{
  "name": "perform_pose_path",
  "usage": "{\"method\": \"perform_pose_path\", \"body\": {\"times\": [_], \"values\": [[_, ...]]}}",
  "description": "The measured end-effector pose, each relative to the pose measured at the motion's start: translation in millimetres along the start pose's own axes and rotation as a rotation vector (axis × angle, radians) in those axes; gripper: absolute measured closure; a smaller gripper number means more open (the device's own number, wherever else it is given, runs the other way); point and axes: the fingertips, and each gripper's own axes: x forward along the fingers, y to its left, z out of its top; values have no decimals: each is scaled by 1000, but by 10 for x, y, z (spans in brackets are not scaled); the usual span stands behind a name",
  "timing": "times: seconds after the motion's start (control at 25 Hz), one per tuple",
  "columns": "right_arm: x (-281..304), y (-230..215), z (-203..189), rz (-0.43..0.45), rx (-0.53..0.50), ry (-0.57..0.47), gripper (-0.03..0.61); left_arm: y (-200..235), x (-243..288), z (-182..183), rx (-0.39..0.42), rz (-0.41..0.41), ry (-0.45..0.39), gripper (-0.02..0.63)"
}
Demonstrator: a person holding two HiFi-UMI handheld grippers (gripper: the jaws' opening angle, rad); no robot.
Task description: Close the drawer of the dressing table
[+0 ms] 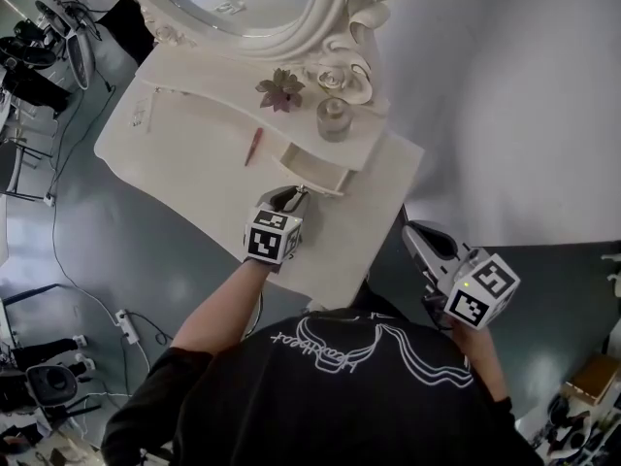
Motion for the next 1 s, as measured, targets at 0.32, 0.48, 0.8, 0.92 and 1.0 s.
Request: {"method": "perform_pose_path", "body": {"times": [0.32,0.48,0.8,0.92,1.0], "values": [[-5,-13,68,6,4,-24,574,-5,16,102,12,-6,-14,518],[3,-26,39,6,15,-17,574,4,75,147,11,-6,-10,518],[-102,-148,18,-21,34,-20,574,-7,232,238,1,-20,-6,518],[-134,-207,41,-34,40,-32,574,6,287,274,-1,-18,-6,518],[-153,-241,37,-41,43,-34,574,3,328,296,0,-19,-7,518]]}}
